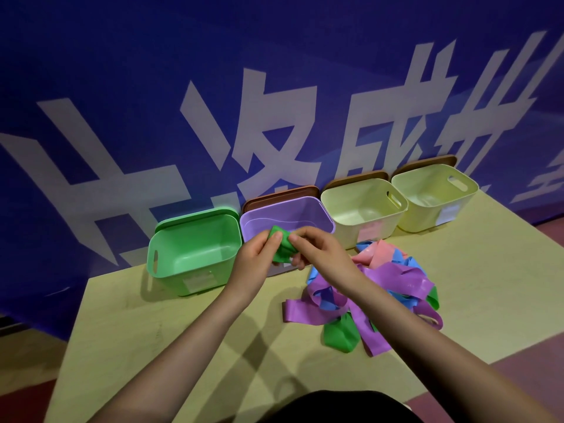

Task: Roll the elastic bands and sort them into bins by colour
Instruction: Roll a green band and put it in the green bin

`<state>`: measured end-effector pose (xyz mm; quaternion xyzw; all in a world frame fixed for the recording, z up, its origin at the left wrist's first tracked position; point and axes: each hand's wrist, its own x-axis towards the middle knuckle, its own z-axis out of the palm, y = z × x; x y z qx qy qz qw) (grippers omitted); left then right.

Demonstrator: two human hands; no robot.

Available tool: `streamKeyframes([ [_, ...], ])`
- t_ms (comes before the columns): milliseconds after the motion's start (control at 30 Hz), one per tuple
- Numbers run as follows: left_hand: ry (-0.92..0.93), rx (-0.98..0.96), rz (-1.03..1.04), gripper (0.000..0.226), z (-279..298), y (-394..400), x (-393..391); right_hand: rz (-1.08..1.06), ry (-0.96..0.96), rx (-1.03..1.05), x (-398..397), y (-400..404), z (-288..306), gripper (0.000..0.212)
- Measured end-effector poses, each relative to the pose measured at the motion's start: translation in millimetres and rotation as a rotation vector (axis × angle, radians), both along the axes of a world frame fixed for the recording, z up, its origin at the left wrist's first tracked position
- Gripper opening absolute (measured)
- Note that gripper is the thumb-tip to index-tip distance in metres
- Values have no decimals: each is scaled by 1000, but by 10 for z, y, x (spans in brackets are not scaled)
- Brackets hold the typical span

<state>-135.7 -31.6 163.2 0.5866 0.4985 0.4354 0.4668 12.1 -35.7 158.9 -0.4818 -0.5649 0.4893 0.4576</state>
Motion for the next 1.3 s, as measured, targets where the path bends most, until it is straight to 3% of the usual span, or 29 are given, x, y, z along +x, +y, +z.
streamKeyframes([
  [133, -29, -57, 8, 23, -40, 29, -23, -39, -154, 84, 55, 14, -23, 17],
  [300, -192, -209, 32, 22, -47, -10, 7, -43, -35, 61, 38, 22, -30, 7],
  [400, -336, -335, -9, 24, -21, -35, 21, -100, -64, 124, 42, 21, -49, 9],
  [533, -459, -370, -10, 21, 7, -52, 21, -124, -234, 247, 54, 30, -91, 13],
  [733, -503, -383, 24, 24, 18, -25, 21, -80, -562, 560, 99, 71, -85, 12],
  [867, -533, -386, 7, 24, -13, -17, 1, -21, -680, 641, 102, 87, -105, 15],
  [967, -558, -372, 46, 20, -77, 19, -28, 50, -580, 569, 111, 84, -101, 24],
  [1133, -525, -351, -3, 19, -110, 36, -35, -116, -202, 211, 19, 56, -88, 21],
  [1300, -359, -236, 51, 19, -155, 42, -36, -105, -203, 39, -41, 117, -91, 5],
])
